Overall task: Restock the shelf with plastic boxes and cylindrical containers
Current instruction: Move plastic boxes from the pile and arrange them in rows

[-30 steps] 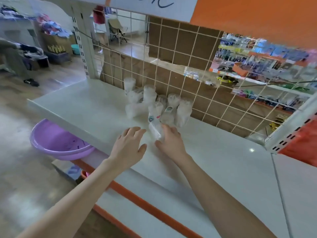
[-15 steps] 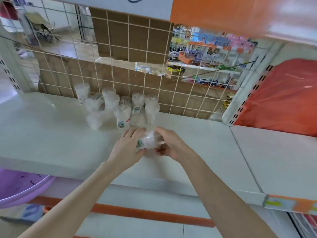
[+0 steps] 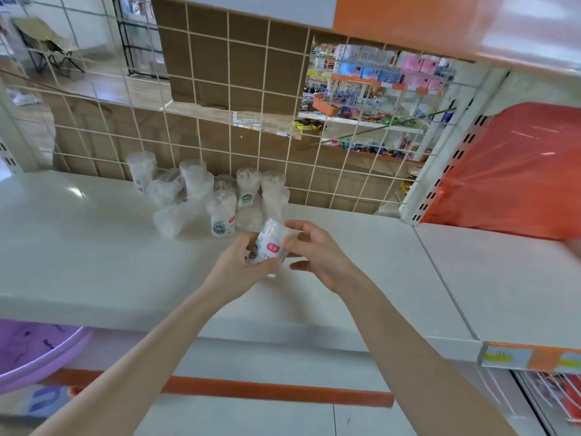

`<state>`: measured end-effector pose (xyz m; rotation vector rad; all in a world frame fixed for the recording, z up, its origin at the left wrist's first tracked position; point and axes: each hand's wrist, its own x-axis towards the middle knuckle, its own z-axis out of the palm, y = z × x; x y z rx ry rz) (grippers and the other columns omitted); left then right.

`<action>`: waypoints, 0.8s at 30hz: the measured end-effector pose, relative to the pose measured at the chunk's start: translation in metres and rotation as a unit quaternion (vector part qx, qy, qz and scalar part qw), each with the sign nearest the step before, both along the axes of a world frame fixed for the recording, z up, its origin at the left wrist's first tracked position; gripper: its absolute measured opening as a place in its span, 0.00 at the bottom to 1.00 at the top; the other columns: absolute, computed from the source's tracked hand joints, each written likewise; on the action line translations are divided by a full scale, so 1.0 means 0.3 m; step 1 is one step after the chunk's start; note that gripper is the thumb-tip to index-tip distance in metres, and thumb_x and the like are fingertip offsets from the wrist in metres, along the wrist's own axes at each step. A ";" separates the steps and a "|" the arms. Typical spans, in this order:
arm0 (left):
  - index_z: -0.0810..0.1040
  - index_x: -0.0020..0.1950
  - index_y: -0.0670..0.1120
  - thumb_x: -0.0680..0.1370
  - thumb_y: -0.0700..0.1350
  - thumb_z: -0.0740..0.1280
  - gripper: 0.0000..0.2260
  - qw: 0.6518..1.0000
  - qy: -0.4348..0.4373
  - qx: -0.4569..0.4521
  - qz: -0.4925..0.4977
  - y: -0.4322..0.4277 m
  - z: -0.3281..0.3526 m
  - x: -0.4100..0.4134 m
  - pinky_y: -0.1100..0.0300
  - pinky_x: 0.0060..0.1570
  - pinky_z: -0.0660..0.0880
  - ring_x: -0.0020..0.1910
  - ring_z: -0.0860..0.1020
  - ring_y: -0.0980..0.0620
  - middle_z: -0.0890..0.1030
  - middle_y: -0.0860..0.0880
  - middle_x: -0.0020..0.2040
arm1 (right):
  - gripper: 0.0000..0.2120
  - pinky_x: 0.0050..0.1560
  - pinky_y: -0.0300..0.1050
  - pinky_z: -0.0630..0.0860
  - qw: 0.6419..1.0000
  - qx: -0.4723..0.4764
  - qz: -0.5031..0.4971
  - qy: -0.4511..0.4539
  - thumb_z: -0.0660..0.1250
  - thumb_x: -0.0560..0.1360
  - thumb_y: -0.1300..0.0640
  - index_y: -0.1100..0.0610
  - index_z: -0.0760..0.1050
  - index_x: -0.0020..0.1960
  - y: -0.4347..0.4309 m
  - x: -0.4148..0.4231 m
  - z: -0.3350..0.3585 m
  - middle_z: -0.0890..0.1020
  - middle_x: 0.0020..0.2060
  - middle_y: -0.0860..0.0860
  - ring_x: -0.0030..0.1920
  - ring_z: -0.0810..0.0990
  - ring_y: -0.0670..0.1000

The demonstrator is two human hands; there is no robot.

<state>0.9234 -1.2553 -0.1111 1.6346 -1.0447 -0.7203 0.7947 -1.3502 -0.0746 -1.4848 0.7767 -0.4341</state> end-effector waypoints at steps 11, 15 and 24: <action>0.71 0.65 0.45 0.73 0.45 0.70 0.21 0.959 -0.274 -0.013 0.075 0.015 -0.020 0.068 0.67 0.47 0.61 0.59 0.73 0.50 0.72 0.49 0.62 | 0.24 0.53 0.36 0.66 0.951 -0.285 -0.063 0.102 0.64 0.73 0.63 0.54 0.66 0.68 -0.038 0.042 -0.087 0.72 0.60 0.54 0.58 0.71 0.51; 0.73 0.63 0.42 0.71 0.42 0.71 0.21 0.939 -0.313 -0.025 0.137 -0.019 -0.005 0.122 0.54 0.54 0.66 0.60 0.69 0.40 0.70 0.43 0.64 | 0.22 0.60 0.38 0.62 0.931 -0.332 -0.060 0.135 0.60 0.75 0.65 0.56 0.66 0.69 -0.043 0.033 -0.141 0.67 0.65 0.56 0.65 0.66 0.55; 0.62 0.70 0.47 0.73 0.50 0.66 0.27 0.937 -0.290 0.091 0.172 -0.143 0.008 0.220 0.47 0.62 0.63 0.69 0.58 0.40 0.55 0.42 0.72 | 0.22 0.65 0.50 0.64 0.928 -0.338 -0.062 0.145 0.60 0.77 0.62 0.55 0.63 0.70 -0.036 0.025 -0.151 0.65 0.67 0.54 0.66 0.66 0.55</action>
